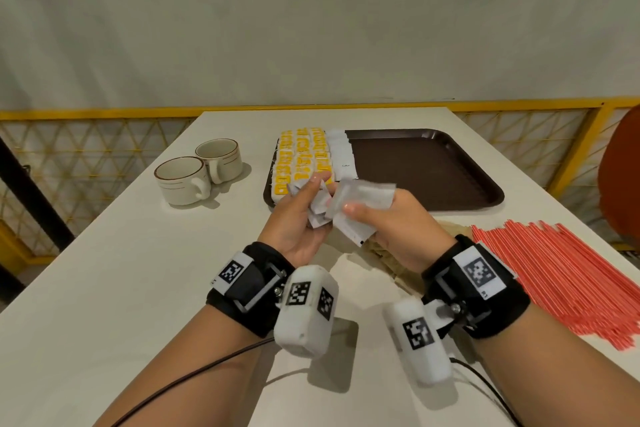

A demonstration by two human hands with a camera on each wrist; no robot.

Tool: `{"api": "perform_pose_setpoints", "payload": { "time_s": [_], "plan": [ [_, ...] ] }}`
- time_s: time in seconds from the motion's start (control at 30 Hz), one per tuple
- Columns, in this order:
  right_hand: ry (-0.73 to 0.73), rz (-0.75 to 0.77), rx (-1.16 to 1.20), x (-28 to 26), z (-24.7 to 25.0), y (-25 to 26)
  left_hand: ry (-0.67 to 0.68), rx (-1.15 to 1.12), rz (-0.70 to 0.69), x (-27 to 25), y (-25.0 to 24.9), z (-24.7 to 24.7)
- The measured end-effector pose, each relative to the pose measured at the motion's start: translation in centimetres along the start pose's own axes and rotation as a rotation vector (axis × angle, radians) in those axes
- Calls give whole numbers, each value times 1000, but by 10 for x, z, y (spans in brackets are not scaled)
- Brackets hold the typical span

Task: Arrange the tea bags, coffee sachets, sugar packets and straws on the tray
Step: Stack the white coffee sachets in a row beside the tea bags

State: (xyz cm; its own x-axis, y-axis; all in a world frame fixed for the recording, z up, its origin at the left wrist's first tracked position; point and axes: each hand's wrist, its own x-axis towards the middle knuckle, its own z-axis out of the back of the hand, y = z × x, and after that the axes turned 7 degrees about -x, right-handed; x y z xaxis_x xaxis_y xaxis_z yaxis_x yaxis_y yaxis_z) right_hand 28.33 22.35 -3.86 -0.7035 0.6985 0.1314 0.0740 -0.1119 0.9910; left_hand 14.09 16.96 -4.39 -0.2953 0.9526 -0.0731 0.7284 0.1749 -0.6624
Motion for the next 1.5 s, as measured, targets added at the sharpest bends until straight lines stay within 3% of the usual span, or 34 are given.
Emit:
{"api": "perform_pose_setpoints", "payload": {
  "time_s": [0.13,0.43,0.67,0.77,0.87,1.1,1.33,1.5],
  "plan": [
    [-70,-117,365,4,9,8,38,-215,17,3,-10,7],
    [-80,-111,251,6,12,4,64,-223,54,0,-14,7],
    [-68,-119,265,5,13,6,29,-45,0,1,-8,9],
    [-82,-115,248,5,12,6,18,8,54,-1,-9,6],
    [-102,-113,213,5,12,6,51,56,114,0,-10,4],
    [-72,-97,122,4,6,0,122,252,95,-7,1,5],
    [-50,-139,198,5,10,6,16,91,29,0,-7,8],
    [-157,-135,152,5,13,6,31,35,8,-1,-7,7]
  ]
}}
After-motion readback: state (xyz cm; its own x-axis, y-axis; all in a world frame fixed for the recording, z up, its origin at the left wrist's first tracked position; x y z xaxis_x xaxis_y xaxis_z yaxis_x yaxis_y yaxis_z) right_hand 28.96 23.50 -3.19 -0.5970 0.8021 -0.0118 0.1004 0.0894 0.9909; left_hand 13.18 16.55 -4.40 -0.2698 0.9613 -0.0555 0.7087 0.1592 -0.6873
